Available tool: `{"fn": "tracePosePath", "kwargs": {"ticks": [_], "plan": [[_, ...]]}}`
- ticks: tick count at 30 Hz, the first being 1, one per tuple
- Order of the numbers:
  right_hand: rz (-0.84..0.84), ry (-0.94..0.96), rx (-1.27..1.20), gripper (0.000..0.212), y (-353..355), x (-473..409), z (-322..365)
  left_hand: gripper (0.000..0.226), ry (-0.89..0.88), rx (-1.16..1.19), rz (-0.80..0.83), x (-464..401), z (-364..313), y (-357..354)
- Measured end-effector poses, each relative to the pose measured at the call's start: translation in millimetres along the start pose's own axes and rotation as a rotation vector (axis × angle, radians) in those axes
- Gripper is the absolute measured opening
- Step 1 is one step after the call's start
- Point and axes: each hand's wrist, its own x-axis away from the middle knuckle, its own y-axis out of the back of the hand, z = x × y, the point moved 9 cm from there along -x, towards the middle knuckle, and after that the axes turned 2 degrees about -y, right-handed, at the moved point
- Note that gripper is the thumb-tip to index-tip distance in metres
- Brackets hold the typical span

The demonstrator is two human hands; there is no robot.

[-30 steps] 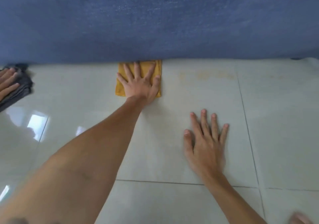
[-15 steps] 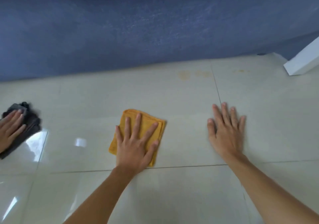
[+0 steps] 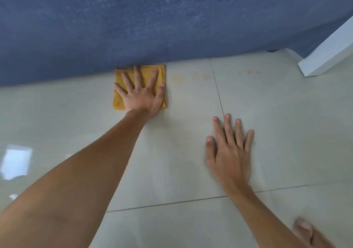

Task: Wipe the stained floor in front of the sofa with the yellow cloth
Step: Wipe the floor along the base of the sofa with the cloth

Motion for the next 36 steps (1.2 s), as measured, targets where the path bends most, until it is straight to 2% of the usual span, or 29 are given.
{"fn": "tracePosePath", "kwargs": {"ticks": [4, 8, 10, 12, 15, 17, 21, 25, 31, 36], "plan": [[-0.046, -0.013, -0.189, 0.054, 7, -1, -6, 0.061, -0.249, -0.019, 0.011, 32, -81, -10], [-0.091, -0.097, -0.465, 0.051, 16, -5, -23, 0.060, -0.420, -0.039, 0.023, 109, -98, -17], [-0.076, -0.075, -0.408, 0.052, 21, -8, -27, 0.059, -0.485, -0.054, 0.015, 152, -89, -19], [-0.041, -0.055, -0.249, 0.054, 25, -11, -35, 0.059, -0.501, -0.066, 0.011, 184, -66, -22], [0.143, -0.100, -0.037, 0.060, 16, -12, -59, 0.060, -0.430, -0.081, 0.016, 205, -19, -21], [0.239, -0.101, 0.024, 0.064, 2, -5, -68, 0.060, -0.352, -0.083, 0.016, 202, 8, -18], [0.154, -0.099, 0.043, 0.062, 1, 0, -68, 0.061, -0.177, -0.072, -0.003, 160, 38, -12], [0.084, -0.096, 0.045, 0.059, 4, 1, -68, 0.062, -0.089, -0.057, -0.013, 83, 39, -6], [0.027, -0.083, 0.036, 0.057, 5, 0, -69, 0.064, -0.100, -0.017, -0.021, -11, -46, -5], [0.005, -0.113, -0.036, 0.053, 10, -3, -72, 0.064, -0.329, -0.046, 0.013, 19, -144, -15]]}}
